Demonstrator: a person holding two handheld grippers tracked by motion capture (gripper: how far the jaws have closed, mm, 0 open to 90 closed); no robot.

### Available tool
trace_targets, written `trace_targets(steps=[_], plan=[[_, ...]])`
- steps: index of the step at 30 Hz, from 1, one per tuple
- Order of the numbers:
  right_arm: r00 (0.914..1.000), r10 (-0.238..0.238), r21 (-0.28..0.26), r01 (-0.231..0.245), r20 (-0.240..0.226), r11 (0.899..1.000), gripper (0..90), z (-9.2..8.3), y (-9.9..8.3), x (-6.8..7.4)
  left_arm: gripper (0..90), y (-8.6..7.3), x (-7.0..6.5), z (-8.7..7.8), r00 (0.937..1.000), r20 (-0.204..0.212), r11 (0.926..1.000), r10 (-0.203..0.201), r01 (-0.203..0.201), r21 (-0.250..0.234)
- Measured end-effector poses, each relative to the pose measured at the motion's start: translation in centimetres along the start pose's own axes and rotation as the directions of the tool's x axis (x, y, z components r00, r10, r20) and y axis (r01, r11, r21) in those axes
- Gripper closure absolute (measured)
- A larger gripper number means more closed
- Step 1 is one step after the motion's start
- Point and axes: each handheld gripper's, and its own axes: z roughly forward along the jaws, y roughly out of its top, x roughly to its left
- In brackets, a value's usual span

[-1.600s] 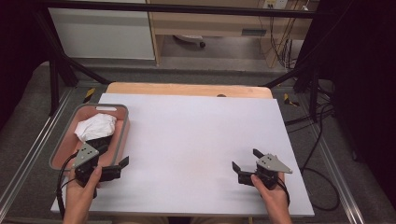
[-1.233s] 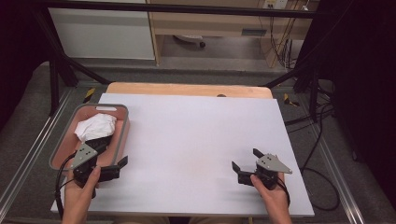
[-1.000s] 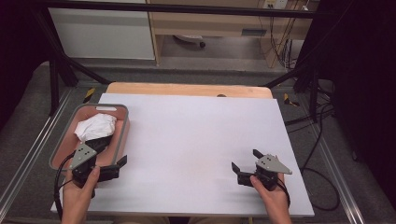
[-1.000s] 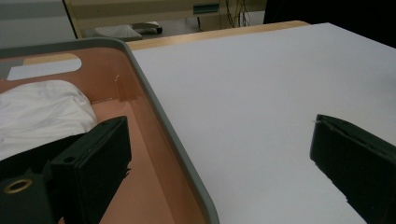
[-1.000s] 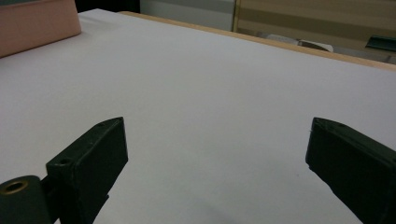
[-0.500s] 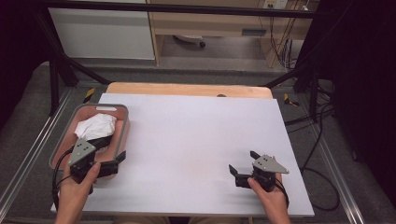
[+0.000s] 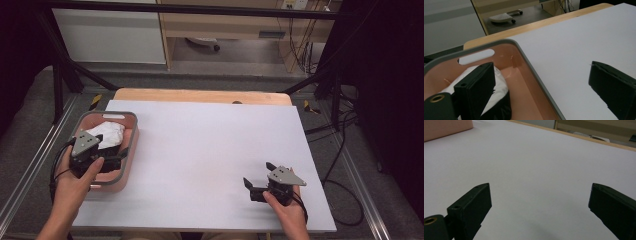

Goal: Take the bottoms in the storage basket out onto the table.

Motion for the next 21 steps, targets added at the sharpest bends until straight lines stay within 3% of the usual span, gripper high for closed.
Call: trace_targets(steps=[11, 21], plan=[[1.0, -0.005, 0.005, 0.005, -0.004, 1.0, 4.6, 0.1, 0.0, 0.2, 6.9, 2.0, 3.0, 1.1, 0.9982, -0.041, 0.9981, -0.042, 0.044, 0.042], [0.9999, -0.007, 0.012, 0.007, -0.012, 1.0, 4.8, 0.1, 0.0, 0.3, 6.9, 3.2, 3.3, 1.6, 0.9979, -0.064, 0.9973, -0.007, 0.011, 0.073]])
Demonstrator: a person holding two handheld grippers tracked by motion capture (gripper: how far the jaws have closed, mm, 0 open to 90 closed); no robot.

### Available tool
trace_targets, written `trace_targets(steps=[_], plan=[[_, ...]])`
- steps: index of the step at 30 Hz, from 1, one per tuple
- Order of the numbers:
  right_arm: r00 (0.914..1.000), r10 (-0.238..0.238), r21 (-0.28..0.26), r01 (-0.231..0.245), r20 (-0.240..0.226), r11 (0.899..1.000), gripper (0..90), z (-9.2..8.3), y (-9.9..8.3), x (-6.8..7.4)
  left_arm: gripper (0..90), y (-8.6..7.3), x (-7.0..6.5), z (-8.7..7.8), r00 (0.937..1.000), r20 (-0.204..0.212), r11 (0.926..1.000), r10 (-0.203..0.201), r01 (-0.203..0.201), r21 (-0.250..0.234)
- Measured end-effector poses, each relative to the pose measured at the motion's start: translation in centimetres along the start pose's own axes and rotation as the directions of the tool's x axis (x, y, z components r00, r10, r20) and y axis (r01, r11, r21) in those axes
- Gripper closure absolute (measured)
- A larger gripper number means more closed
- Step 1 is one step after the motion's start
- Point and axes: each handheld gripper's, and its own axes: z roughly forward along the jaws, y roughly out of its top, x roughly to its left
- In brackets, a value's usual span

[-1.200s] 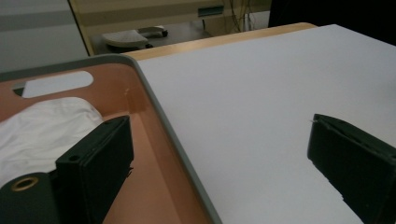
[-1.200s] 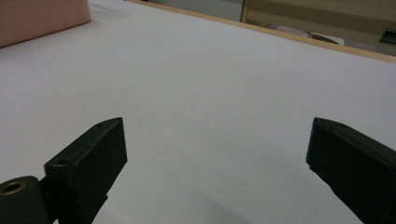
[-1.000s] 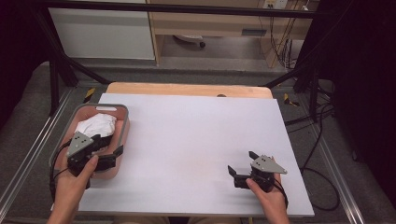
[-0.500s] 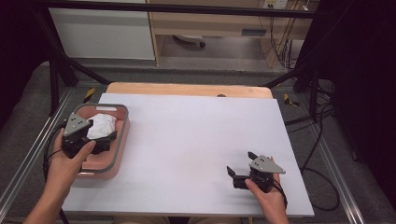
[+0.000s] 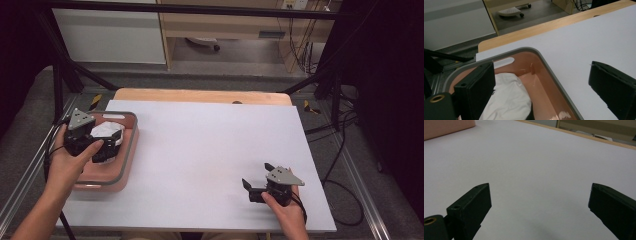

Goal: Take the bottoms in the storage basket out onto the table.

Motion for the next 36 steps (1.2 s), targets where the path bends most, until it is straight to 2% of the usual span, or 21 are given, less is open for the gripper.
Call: trace_targets(steps=[5, 7, 14, 20, 22, 26, 27, 28, 36], plan=[[1.0, 0.002, -0.002, -0.002, -0.001, 1.0, 4.7, -0.1, 0.0, 0.1, 6.8, 0.4, 0.4, 0.6, 1.0, -0.006, 0.9997, -0.003, 0.004, 0.024], [1.0, -0.003, 0.002, 0.003, -0.002, 1.0, 4.7, 0.0, 0.0, 0.1, 6.9, 0.7, 0.8, 0.9, 0.9998, -0.01, 0.9995, -0.02, 0.02, 0.026], [1.0, -0.002, 0.006, 0.002, -0.005, 1.0, 4.6, 0.0, 0.0, 0.1, 6.8, 0.6, 1.1, 1.7, 0.9995, -0.025, 0.9984, -0.019, 0.021, 0.052], [0.9999, 0.003, 0.017, -0.002, -0.011, 1.0, 4.8, 0.0, 0.0, 0.2, 7.2, 0.5, 1.9, 2.8, 0.9985, -0.045, 0.9969, -0.03, 0.033, 0.072], [1.0, -0.001, 0.016, 0.001, -0.009, 1.0, 4.8, 0.0, 0.0, 0.1, 7.4, 0.3, 2.3, 3.2, 0.9977, -0.039, 0.9964, -0.056, 0.059, 0.061], [0.9999, 0.004, 0.02, -0.004, -0.009, 1.0, 4.8, 0.0, -0.1, 0.1, 7.9, 0.2, 2.9, 3.8, 0.9946, -0.068, 0.9935, -0.078, 0.083, 0.077], [0.9999, 0.005, 0.023, -0.004, -0.01, 1.0, 4.8, 0.1, -0.1, 0.1, 8.2, 0.3, 3.0, 4.0, 0.992, -0.074, 0.9902, -0.103, 0.109, 0.087], [0.9999, 0.005, 0.022, -0.005, -0.012, 1.0, 4.7, 0.1, -0.1, 0.1, 8.3, 0.4, 3.0, 4.0, 0.9907, -0.079, 0.9893, -0.111, 0.118, 0.086], [0.9999, 0.004, 0.035, -0.004, -0.016, 0.999, 4.8, 0.2, -0.1, 0.2, 8.6, 0.9, 2.9, 5.0, 0.9914, -0.09, 0.986, -0.095, 0.106, 0.129]])
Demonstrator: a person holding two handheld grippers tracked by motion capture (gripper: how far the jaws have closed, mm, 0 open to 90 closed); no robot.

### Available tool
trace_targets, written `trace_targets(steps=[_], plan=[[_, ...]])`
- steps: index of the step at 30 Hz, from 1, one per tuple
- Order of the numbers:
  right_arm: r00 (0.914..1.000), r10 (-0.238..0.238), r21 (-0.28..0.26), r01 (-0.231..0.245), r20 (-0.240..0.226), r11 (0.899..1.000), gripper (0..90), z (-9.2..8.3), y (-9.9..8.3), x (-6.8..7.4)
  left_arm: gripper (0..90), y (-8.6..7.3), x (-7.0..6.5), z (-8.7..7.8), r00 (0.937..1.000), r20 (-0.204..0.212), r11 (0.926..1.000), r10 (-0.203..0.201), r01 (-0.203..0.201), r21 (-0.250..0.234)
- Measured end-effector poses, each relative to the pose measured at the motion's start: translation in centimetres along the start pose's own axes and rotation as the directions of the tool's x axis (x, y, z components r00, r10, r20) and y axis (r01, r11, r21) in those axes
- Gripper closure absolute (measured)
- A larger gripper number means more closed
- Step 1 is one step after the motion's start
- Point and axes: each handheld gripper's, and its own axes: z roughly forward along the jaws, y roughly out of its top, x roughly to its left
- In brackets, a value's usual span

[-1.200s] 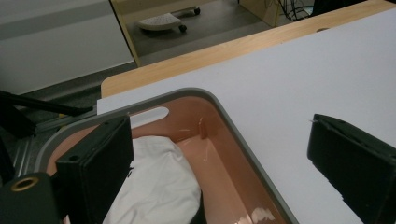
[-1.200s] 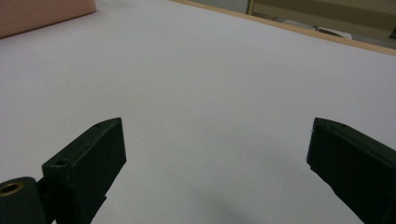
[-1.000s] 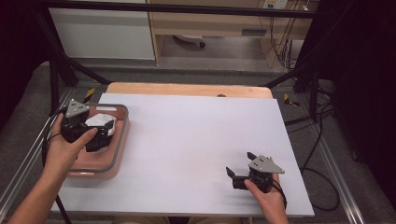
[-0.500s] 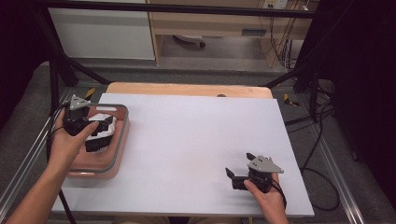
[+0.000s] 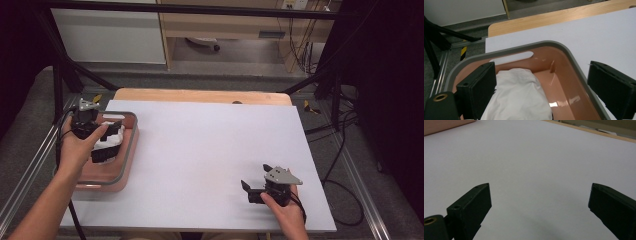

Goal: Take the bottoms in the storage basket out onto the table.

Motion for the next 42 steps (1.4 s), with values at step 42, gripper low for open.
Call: trace_targets(steps=[42], plan=[[0.9998, -0.017, 0.014, 0.017, -0.014, 1.0, 4.8, 0.2, 0.0, 0.3, 8.7, -2.5, 1.1, 1.6, 0.9998, -0.013, 0.9874, 0.013, -0.011, 0.158]])
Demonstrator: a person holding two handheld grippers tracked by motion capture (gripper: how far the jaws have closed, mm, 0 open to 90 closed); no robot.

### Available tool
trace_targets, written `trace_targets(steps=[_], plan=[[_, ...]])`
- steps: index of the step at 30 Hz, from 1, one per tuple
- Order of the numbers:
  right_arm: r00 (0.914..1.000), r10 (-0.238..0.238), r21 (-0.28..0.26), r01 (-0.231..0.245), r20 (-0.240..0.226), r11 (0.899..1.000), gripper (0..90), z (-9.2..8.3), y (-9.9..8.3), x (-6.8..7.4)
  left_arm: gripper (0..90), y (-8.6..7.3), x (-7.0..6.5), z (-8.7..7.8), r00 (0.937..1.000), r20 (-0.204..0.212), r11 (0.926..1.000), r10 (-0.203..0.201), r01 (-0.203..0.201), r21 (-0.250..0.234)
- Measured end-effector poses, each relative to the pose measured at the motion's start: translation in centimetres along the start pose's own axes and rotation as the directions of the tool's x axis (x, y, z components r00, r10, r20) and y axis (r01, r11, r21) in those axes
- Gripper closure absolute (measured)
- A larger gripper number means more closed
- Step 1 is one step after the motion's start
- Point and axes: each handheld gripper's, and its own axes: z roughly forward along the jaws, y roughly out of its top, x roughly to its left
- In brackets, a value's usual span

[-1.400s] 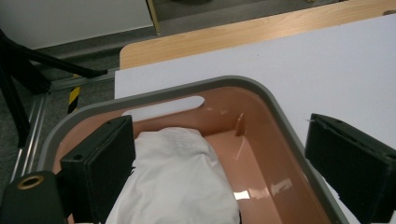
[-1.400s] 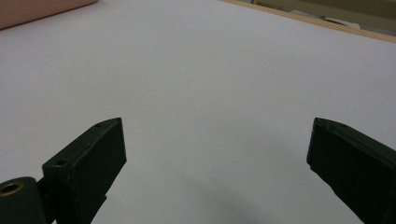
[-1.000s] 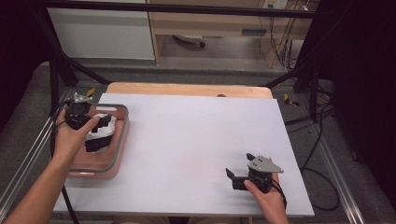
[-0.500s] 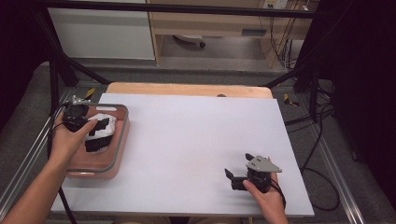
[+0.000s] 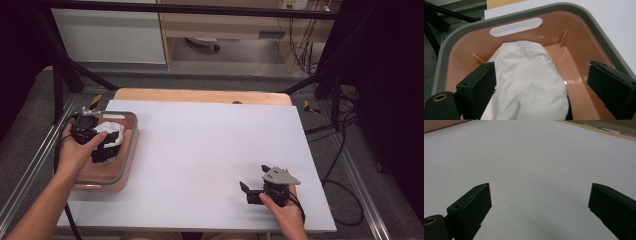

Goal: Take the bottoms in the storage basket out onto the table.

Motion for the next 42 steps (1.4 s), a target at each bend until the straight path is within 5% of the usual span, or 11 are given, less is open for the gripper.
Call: trace_targets(steps=[15, 42], plan=[[0.9999, -0.004, 0.002, 0.004, -0.013, 1.0, 4.9, 0.1, 0.1, 0.3, 8.5, -2.3, -0.3, 1.6, 0.9999, 0.006, 0.9986, -0.009, 0.009, 0.053], [0.9998, -0.008, 0.007, 0.008, -0.02, 1.0, 4.9, 0.2, 0.0, 0.4, 7.7, -3.3, 0.2, 2.6, 0.9996, -0.014, 0.9969, -0.023, 0.024, 0.075]])
